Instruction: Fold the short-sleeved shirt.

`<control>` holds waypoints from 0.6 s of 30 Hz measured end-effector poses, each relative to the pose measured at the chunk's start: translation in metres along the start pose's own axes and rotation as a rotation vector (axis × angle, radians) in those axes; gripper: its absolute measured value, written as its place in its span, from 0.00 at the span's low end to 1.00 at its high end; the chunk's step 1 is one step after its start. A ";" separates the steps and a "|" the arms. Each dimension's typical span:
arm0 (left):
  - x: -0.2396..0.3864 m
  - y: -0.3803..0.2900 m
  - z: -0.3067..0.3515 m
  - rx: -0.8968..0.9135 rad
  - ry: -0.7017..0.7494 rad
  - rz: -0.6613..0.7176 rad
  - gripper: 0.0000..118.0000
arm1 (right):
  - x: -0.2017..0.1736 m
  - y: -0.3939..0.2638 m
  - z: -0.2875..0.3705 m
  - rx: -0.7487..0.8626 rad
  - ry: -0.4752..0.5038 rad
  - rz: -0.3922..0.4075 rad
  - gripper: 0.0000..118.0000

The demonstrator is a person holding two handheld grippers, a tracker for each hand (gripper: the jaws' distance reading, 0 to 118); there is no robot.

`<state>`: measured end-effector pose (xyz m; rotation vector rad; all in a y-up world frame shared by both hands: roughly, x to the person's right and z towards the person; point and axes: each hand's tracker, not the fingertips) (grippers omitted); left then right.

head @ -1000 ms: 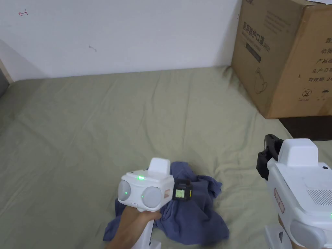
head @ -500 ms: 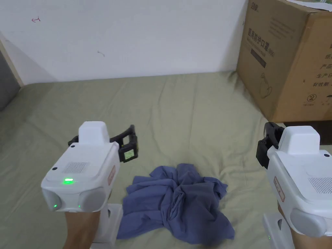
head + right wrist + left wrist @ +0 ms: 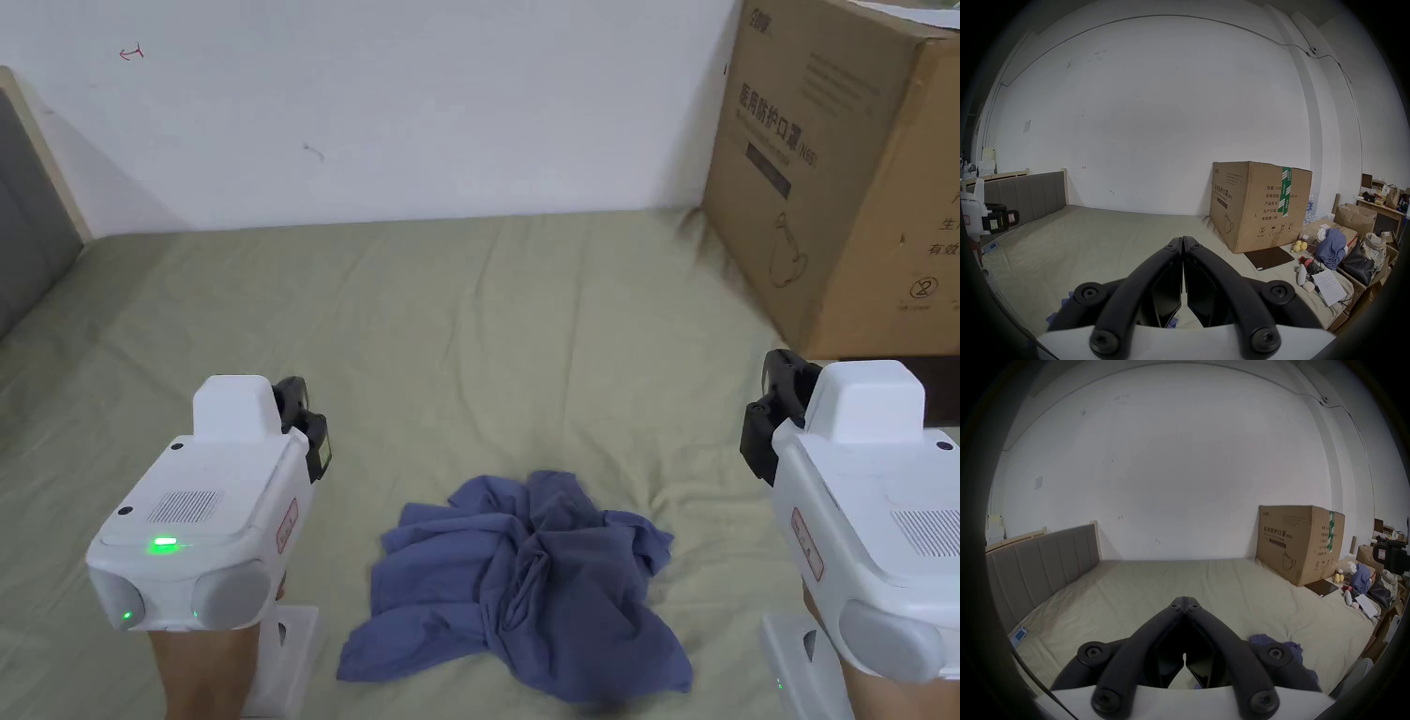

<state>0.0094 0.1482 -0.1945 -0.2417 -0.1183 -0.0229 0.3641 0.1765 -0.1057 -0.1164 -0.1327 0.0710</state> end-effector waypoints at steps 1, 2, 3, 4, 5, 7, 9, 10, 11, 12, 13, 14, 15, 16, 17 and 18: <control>0.000 -0.003 -0.004 -0.050 0.009 0.007 0.00 | 0.000 -0.001 -0.001 -0.003 0.001 -0.001 0.00; 0.000 -0.009 -0.009 -0.102 0.005 0.011 0.00 | 0.000 -0.002 -0.001 -0.005 0.001 -0.001 0.00; -0.002 -0.014 -0.017 -0.145 -0.005 0.014 0.00 | -0.001 -0.003 -0.002 -0.008 0.002 -0.001 0.00; -0.002 -0.022 -0.022 -0.200 -0.010 0.023 0.00 | -0.001 -0.004 -0.002 -0.012 0.004 0.000 0.00; -0.002 -0.032 -0.026 -0.254 -0.018 0.032 0.00 | -0.001 -0.006 -0.003 -0.016 0.004 0.000 0.00; -0.001 -0.048 -0.028 -0.339 -0.029 0.052 0.00 | 0.000 -0.009 -0.005 -0.024 0.006 0.000 0.00; -0.002 -0.071 -0.034 -0.427 -0.053 0.089 0.00 | 0.000 -0.012 -0.007 -0.032 0.007 -0.002 0.00; -0.003 -0.083 -0.037 -0.467 -0.059 0.112 0.00 | 0.000 -0.013 -0.008 -0.037 0.008 -0.003 0.00; -0.003 -0.093 -0.041 -0.508 -0.071 0.118 0.00 | 0.000 -0.015 -0.009 -0.043 0.010 -0.004 0.00; -0.003 -0.102 -0.044 -0.540 -0.081 0.110 0.00 | 0.000 -0.016 -0.010 -0.047 0.011 -0.003 0.00; -0.004 -0.113 -0.045 -0.555 -0.089 0.106 0.00 | 0.000 -0.018 -0.011 -0.051 0.012 -0.002 0.00; -0.003 -0.122 -0.047 -0.582 -0.101 0.096 0.00 | 0.000 -0.019 -0.012 -0.056 0.013 -0.001 0.00; -0.003 -0.127 -0.050 -0.591 -0.097 0.101 0.05 | 0.000 -0.021 -0.013 -0.059 0.013 0.001 0.00; -0.004 -0.133 -0.052 -0.629 -0.105 0.118 0.20 | 0.000 -0.022 -0.014 -0.064 0.015 0.003 0.00; -0.006 -0.139 -0.054 -0.674 -0.110 0.132 0.20 | 0.000 -0.024 -0.016 -0.068 0.016 0.004 0.00; -0.007 -0.143 -0.056 -0.693 -0.114 0.153 0.27 | 0.001 -0.025 -0.017 -0.072 0.016 0.004 0.00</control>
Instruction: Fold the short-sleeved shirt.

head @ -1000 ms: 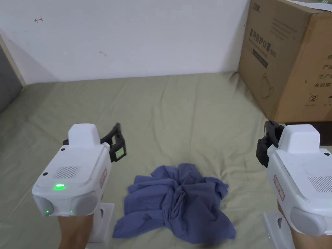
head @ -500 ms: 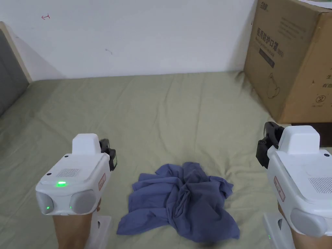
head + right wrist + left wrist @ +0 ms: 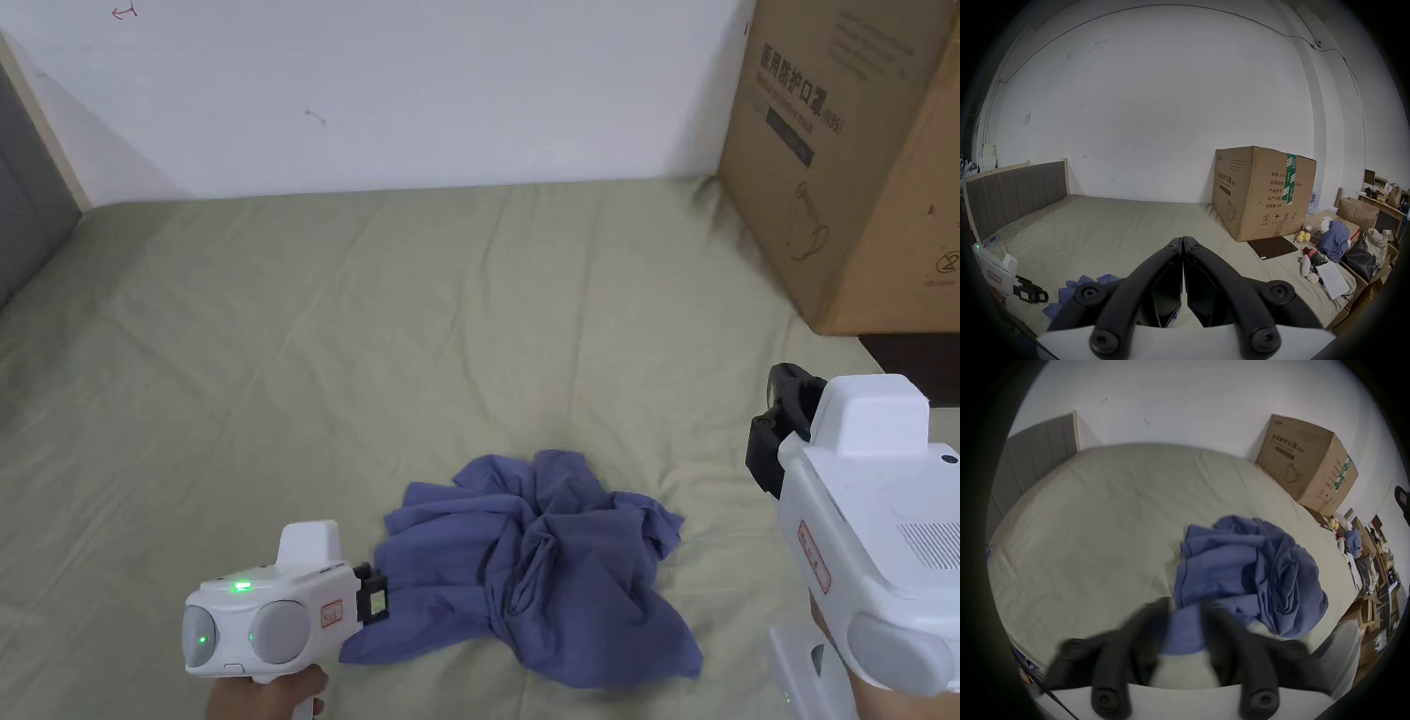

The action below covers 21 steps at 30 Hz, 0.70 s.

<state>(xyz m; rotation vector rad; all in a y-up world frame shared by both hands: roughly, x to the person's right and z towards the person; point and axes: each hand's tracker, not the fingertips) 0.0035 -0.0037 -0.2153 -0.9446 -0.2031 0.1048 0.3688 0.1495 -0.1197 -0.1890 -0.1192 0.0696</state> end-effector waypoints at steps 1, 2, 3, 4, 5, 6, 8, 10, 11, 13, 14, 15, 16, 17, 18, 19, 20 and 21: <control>0.004 0.000 0.000 -0.026 0.008 0.016 0.42 | 0.000 -0.001 -0.002 -0.005 0.000 0.000 0.00; 0.005 -0.002 -0.004 -0.048 0.011 0.019 0.65 | 0.001 -0.003 -0.004 -0.010 -0.001 -0.002 0.00; 0.005 -0.004 -0.007 -0.049 0.030 0.024 0.82 | 0.001 -0.004 -0.006 -0.014 0.000 -0.005 0.00; 0.006 -0.007 -0.011 -0.055 0.058 0.030 0.93 | 0.002 -0.005 -0.008 -0.018 0.000 -0.006 0.00; 0.003 -0.007 -0.023 -0.054 0.066 0.020 0.93 | 0.002 -0.006 -0.009 -0.022 0.000 -0.006 0.00; 0.003 -0.008 -0.028 -0.063 0.070 0.007 0.93 | 0.002 -0.007 -0.011 -0.026 0.001 -0.005 0.00; 0.005 -0.009 -0.038 -0.101 0.098 -0.017 0.90 | 0.003 -0.009 -0.014 -0.034 0.001 -0.002 0.00; 0.006 -0.011 -0.047 -0.105 0.089 -0.028 0.67 | 0.005 -0.011 -0.017 -0.043 0.003 0.000 0.00; 0.006 -0.012 -0.053 -0.118 0.070 -0.038 0.53 | 0.005 -0.013 -0.019 -0.047 0.001 0.000 0.00; 0.009 -0.017 -0.064 -0.138 0.046 -0.043 0.32 | 0.007 -0.015 -0.023 -0.060 0.000 0.000 0.00; 0.012 -0.019 -0.063 -0.123 0.053 -0.047 0.27 | 0.008 -0.017 -0.025 -0.068 0.000 -0.001 0.00; 0.014 -0.018 -0.060 -0.107 0.059 -0.051 0.17 | 0.009 -0.019 -0.027 -0.075 0.000 -0.002 0.00; 0.018 -0.015 -0.056 -0.095 0.029 -0.040 0.07 | 0.010 -0.021 -0.030 -0.083 -0.001 -0.003 0.00; 0.024 -0.011 -0.051 -0.090 0.011 -0.031 0.06 | 0.012 -0.023 -0.033 -0.093 -0.001 -0.005 0.00; 0.027 -0.011 -0.049 -0.087 0.029 -0.042 0.06 | 0.014 -0.026 -0.038 -0.116 0.003 -0.012 0.00; 0.029 -0.010 -0.044 -0.055 0.030 -0.072 0.05 | 0.016 -0.030 -0.044 -0.143 0.008 -0.022 0.00; 0.029 -0.008 -0.036 -0.014 0.030 -0.076 0.05 | 0.018 -0.034 -0.053 -0.184 0.014 -0.032 0.00; 0.027 -0.009 -0.032 0.001 0.022 -0.067 0.05 | 0.020 -0.038 -0.061 -0.220 0.026 -0.035 0.01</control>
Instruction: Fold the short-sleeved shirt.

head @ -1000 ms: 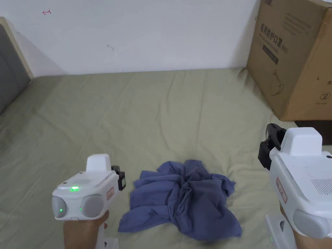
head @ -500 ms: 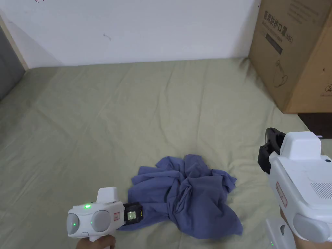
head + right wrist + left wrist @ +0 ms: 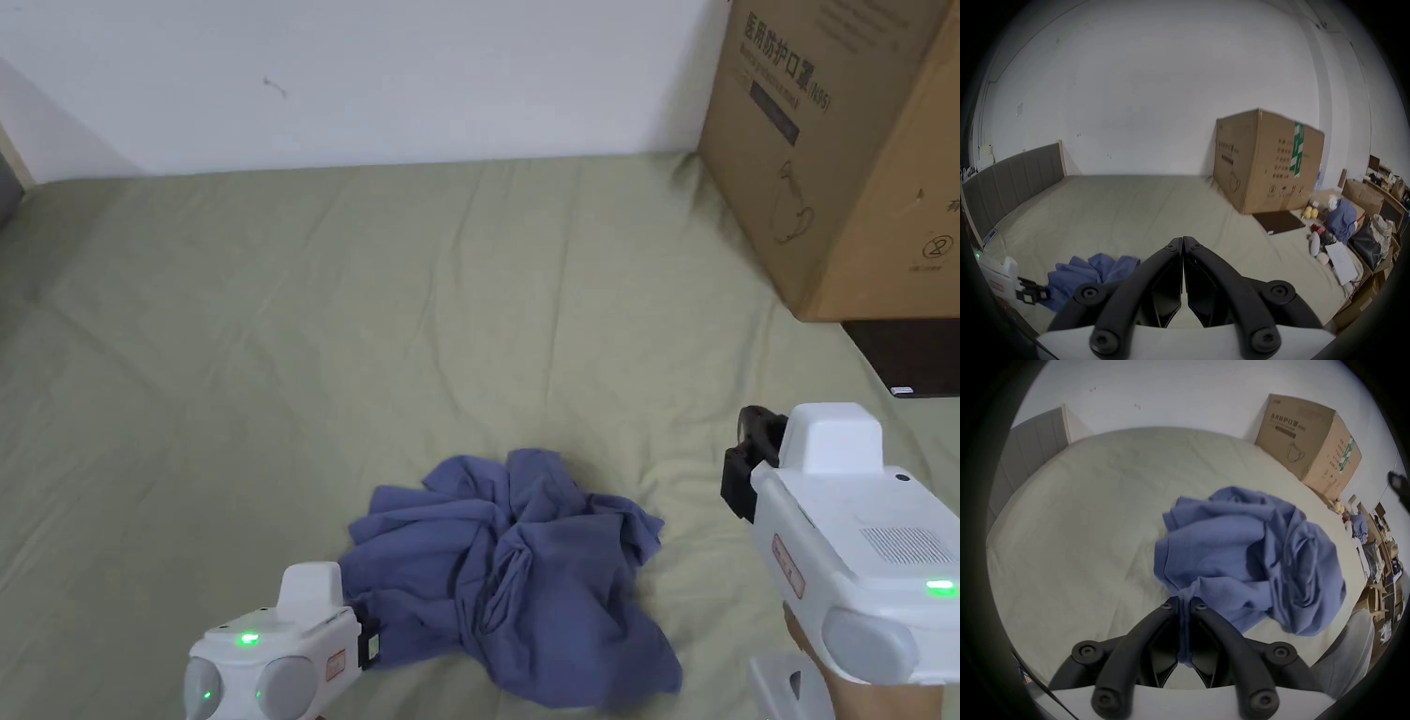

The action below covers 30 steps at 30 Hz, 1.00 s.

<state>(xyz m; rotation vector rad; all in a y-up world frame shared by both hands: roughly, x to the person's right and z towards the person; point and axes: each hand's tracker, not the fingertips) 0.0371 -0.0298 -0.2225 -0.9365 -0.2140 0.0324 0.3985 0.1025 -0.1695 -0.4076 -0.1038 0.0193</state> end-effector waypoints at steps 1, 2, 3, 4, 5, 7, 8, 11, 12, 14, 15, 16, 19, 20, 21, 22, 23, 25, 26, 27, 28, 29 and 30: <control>-0.001 0.003 0.008 0.021 -0.015 0.013 0.05 | 0.002 -0.004 -0.011 -0.032 0.016 -0.007 0.09; -0.002 0.006 0.016 0.045 -0.032 0.027 0.05 | 0.003 -0.007 -0.024 -0.082 0.022 -0.005 0.21; -0.004 0.008 0.022 0.051 -0.042 0.033 0.05 | 0.005 -0.011 -0.037 -0.126 0.027 0.000 0.35; -0.005 0.012 0.026 0.058 -0.052 0.038 0.05 | 0.007 -0.016 -0.052 -0.168 0.057 -0.011 0.54; -0.006 0.014 0.030 0.067 -0.057 0.040 0.05 | 0.007 -0.020 -0.066 -0.222 0.063 0.001 0.60; -0.007 0.016 0.034 0.072 -0.065 0.040 0.05 | 0.003 -0.031 -0.092 -0.281 0.072 0.018 0.62; -0.005 0.016 0.036 0.075 -0.067 0.038 0.05 | 0.003 -0.037 -0.106 -0.318 0.081 0.041 0.62; -0.006 0.016 0.032 0.066 -0.066 0.031 0.05 | -0.010 -0.054 -0.134 -0.446 0.104 0.050 0.62; -0.009 0.015 0.029 0.065 -0.067 0.031 0.05 | -0.012 -0.059 -0.142 -0.482 0.104 0.048 0.62; -0.011 0.015 0.028 0.059 -0.067 0.034 0.05 | -0.021 -0.069 -0.153 -0.542 0.115 0.061 0.62; -0.012 0.015 0.027 0.058 -0.068 0.036 0.05 | -0.025 -0.072 -0.157 -0.561 0.122 0.072 0.62; -0.012 0.015 0.028 0.054 -0.072 0.038 0.05 | -0.029 -0.076 -0.161 -0.572 0.131 0.070 0.62; -0.013 0.015 0.028 0.049 -0.076 0.034 0.05 | -0.036 -0.086 -0.166 -0.609 0.161 0.041 0.48; -0.019 0.010 0.020 0.046 -0.076 0.033 0.05 | -0.039 -0.088 -0.166 -0.620 0.170 0.031 0.38; -0.019 0.009 0.020 0.046 -0.076 0.034 0.05 | -0.042 -0.089 -0.164 -0.626 0.176 0.022 0.29; -0.020 0.009 0.020 0.045 -0.076 0.035 0.05 | -0.039 -0.092 -0.165 -0.622 0.187 0.014 0.20; -0.021 0.008 0.020 0.044 -0.076 0.040 0.05 | -0.041 -0.091 -0.163 -0.612 0.191 0.020 0.16; -0.019 0.006 0.021 0.046 -0.081 0.048 0.05 | -0.041 -0.085 -0.157 -0.613 0.202 0.019 0.10; -0.019 0.006 0.022 0.048 -0.083 0.051 0.05 | -0.042 -0.079 -0.149 -0.609 0.199 0.016 0.09; -0.020 0.006 0.024 0.050 -0.086 0.054 0.05 | -0.041 -0.074 -0.142 -0.583 0.199 0.017 0.09; -0.019 0.005 0.026 0.049 -0.093 0.060 0.05 | -0.040 -0.067 -0.134 -0.544 0.191 0.034 0.08; -0.020 0.006 0.028 0.051 -0.100 0.069 0.05 | -0.039 -0.059 -0.126 -0.514 0.178 0.050 0.08; -0.021 0.007 0.030 0.058 -0.109 0.083 0.05 | -0.036 -0.051 -0.118 -0.495 0.173 0.054 0.08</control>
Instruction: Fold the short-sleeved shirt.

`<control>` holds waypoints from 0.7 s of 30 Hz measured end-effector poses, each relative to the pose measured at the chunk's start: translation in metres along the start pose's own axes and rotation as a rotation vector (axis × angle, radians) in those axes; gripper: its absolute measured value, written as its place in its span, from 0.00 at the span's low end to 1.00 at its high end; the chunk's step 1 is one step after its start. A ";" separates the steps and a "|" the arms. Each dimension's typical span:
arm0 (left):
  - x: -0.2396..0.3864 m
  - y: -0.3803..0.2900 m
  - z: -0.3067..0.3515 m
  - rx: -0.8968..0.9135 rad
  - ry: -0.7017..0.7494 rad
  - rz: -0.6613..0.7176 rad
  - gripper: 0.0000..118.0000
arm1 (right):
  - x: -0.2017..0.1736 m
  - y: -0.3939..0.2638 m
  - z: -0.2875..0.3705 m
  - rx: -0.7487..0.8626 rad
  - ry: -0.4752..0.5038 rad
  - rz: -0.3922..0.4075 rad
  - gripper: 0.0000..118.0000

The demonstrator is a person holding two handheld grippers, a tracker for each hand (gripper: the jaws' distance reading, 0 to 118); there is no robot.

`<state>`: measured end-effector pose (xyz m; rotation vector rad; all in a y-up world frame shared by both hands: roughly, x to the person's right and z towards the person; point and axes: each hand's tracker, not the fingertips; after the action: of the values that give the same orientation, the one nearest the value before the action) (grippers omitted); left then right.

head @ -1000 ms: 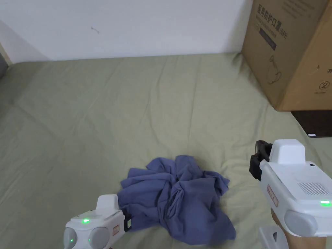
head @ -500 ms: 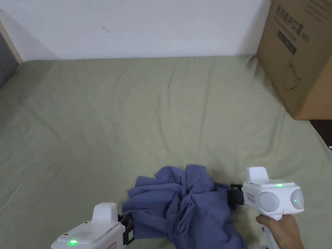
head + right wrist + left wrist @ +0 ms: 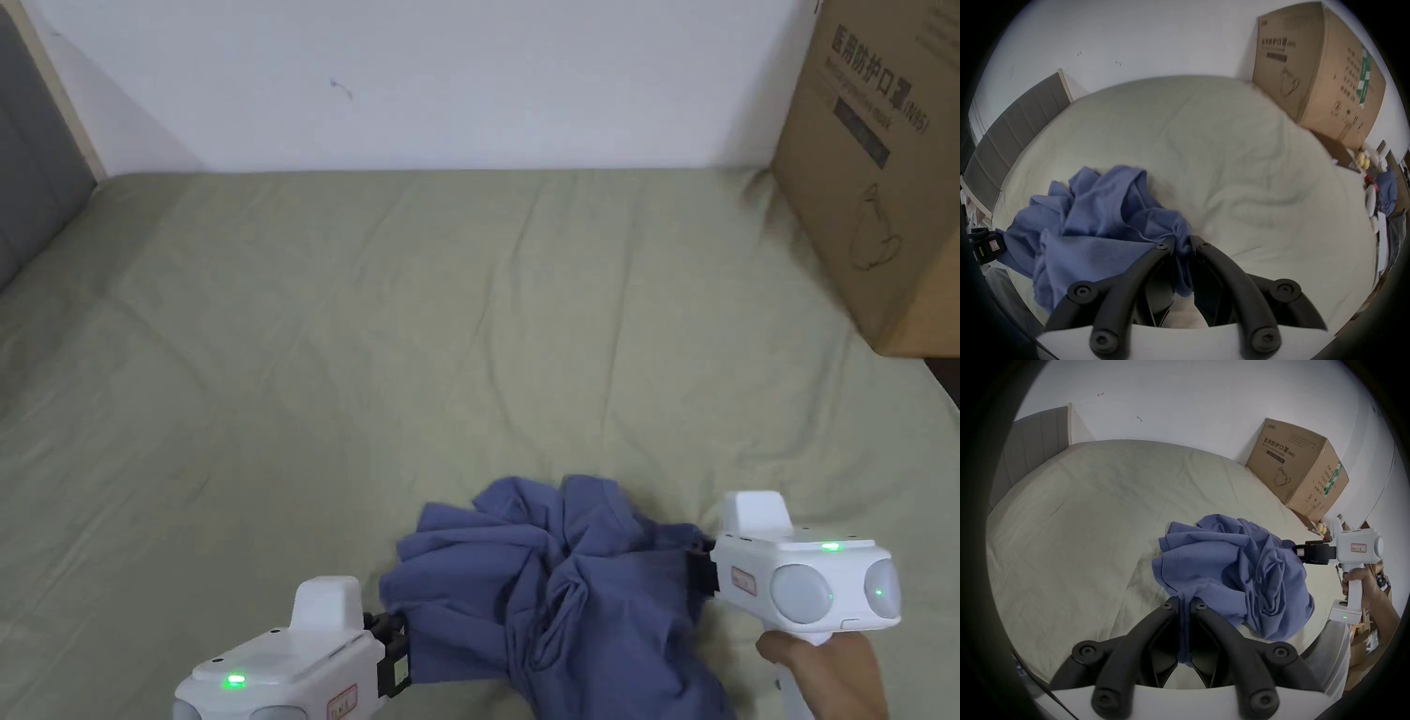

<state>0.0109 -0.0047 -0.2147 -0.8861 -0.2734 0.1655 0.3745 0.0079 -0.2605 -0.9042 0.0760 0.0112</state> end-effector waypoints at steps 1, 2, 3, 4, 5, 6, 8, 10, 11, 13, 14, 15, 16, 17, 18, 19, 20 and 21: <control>-0.001 0.002 0.002 0.006 -0.009 0.014 0.05 | 0.002 0.004 0.011 0.021 0.005 0.000 0.08; 0.001 0.005 0.008 0.013 -0.016 0.027 0.05 | 0.004 0.008 0.025 0.056 0.013 -0.001 0.08; 0.000 0.008 0.011 0.029 -0.024 0.043 0.05 | 0.006 0.014 0.039 0.088 0.021 -0.005 0.08; -0.001 0.012 0.015 0.042 -0.030 0.052 0.05 | 0.020 0.016 0.044 0.111 0.014 -0.007 0.08; -0.001 0.018 0.019 0.056 -0.034 0.057 0.05 | 0.023 0.022 0.058 0.141 0.012 -0.005 0.07; -0.002 0.025 0.023 0.079 -0.032 0.058 0.05 | 0.026 0.029 0.072 0.175 0.005 -0.002 0.07; -0.005 0.042 0.033 0.124 -0.021 0.048 0.05 | 0.047 0.040 0.083 0.232 -0.005 0.008 0.07; -0.010 0.063 0.046 0.183 0.001 0.034 0.05 | 0.057 0.055 0.106 0.289 -0.018 0.013 0.07; -0.014 0.076 0.053 0.203 0.005 0.035 0.05 | 0.061 0.063 0.116 0.311 -0.022 0.006 0.07; -0.022 0.104 0.066 0.260 0.021 0.033 0.05 | 0.069 0.079 0.135 0.355 -0.019 -0.010 0.07; -0.025 0.120 0.069 0.292 0.035 0.027 0.05 | 0.074 0.088 0.144 0.378 -0.016 -0.021 0.07; -0.029 0.137 0.076 0.321 0.054 0.017 0.05 | 0.080 0.098 0.152 0.400 -0.019 -0.032 0.07; -0.031 0.152 0.082 0.344 0.072 0.006 0.05 | 0.080 0.106 0.159 0.421 -0.019 -0.035 0.07; -0.034 0.169 0.088 0.368 0.086 -0.009 0.05 | 0.084 0.116 0.166 0.445 -0.017 -0.044 0.07; -0.032 0.187 0.098 0.388 0.100 -0.019 0.05 | 0.088 0.126 0.172 0.462 -0.010 -0.052 0.07; -0.033 0.202 0.102 0.405 0.115 -0.032 0.05 | 0.091 0.134 0.177 0.490 -0.003 -0.070 0.07; -0.034 0.220 0.107 0.416 0.130 -0.036 0.05 | 0.092 0.144 0.182 0.512 0.012 -0.095 0.07; -0.035 0.238 0.111 0.421 0.135 -0.046 0.05 | 0.096 0.154 0.187 0.524 0.025 -0.108 0.07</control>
<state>-0.0630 0.2173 -0.3397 -0.4701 -0.1245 0.1141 0.4753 0.2483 -0.2729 -0.3835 0.0499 -0.1159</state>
